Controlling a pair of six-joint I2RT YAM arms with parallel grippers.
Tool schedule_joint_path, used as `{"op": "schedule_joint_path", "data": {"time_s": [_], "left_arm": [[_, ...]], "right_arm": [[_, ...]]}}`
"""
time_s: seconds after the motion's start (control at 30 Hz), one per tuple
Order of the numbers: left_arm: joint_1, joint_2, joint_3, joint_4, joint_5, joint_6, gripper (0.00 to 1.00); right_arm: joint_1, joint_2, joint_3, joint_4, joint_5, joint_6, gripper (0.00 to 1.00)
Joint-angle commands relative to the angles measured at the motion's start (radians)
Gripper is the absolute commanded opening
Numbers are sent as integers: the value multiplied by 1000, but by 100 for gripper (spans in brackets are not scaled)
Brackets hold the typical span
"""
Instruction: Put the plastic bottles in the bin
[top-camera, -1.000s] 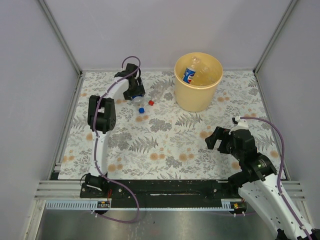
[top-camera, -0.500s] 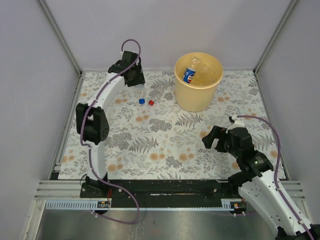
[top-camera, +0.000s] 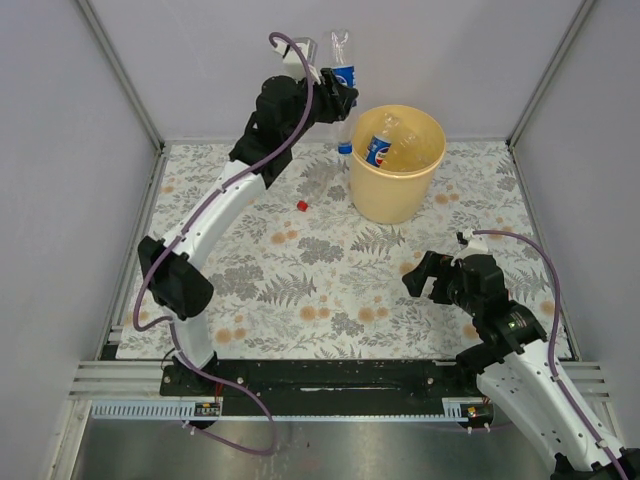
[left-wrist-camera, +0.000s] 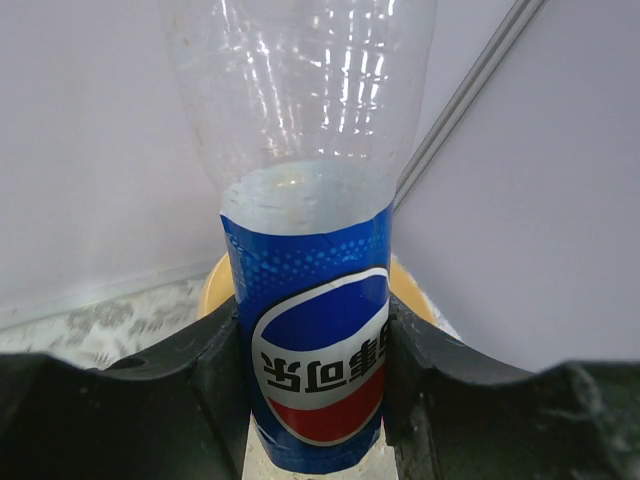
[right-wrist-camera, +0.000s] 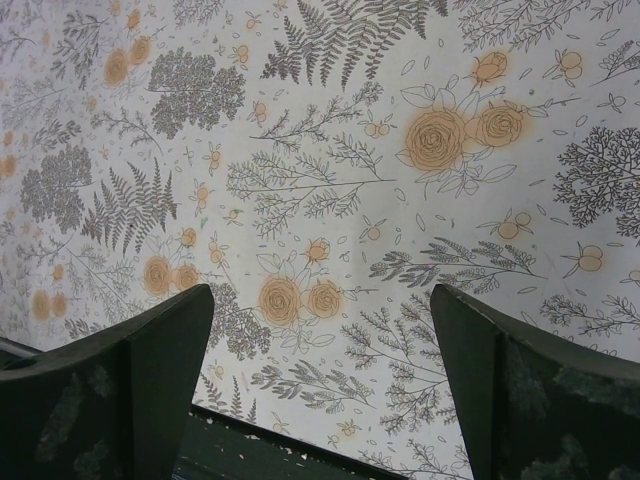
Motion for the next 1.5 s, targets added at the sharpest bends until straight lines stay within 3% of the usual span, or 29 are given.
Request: {"op": "schedule_joint_path", "data": {"time_s": [0.0,0.2,0.43,0.5,0.53,0.57,0.77,1.03,1.1,1.2,1.27,1.47], "left_arm": [[-48,117,43,345,28,20,44],[-67,343,244,525,50,-65,45],[-94,464,336,553,18,-85,50],[-101,464,324,524,7,-78,67],[-102,458,309,505,-1,-67,91],[-105,443,283,493,-8,-58,99],[-127,254,57,455,-82,66,99],[-122,24,-135,167,-356,206,99],[-111,32,-155,90,-428,227,99],[-62,105,-61,-146,-435,171,99],[-18,162,9,-260,-368,116,99],[90,353,89,-379,-194,95,99]], "right_arm": [[5,-12,7,32,-19,9,99],[5,-27,-10,28,-31,23,99],[5,-50,-48,23,-34,35,100],[5,-41,-45,28,-34,28,99],[5,-35,-44,29,-34,23,99],[5,-27,-42,32,-36,20,100],[5,-6,-34,46,-42,4,99],[5,2,-34,57,-37,1,99],[5,0,-36,60,-45,4,100],[7,-1,-36,63,-48,9,99],[5,-4,-36,58,-47,12,99],[5,-20,-38,45,-47,18,99]]}}
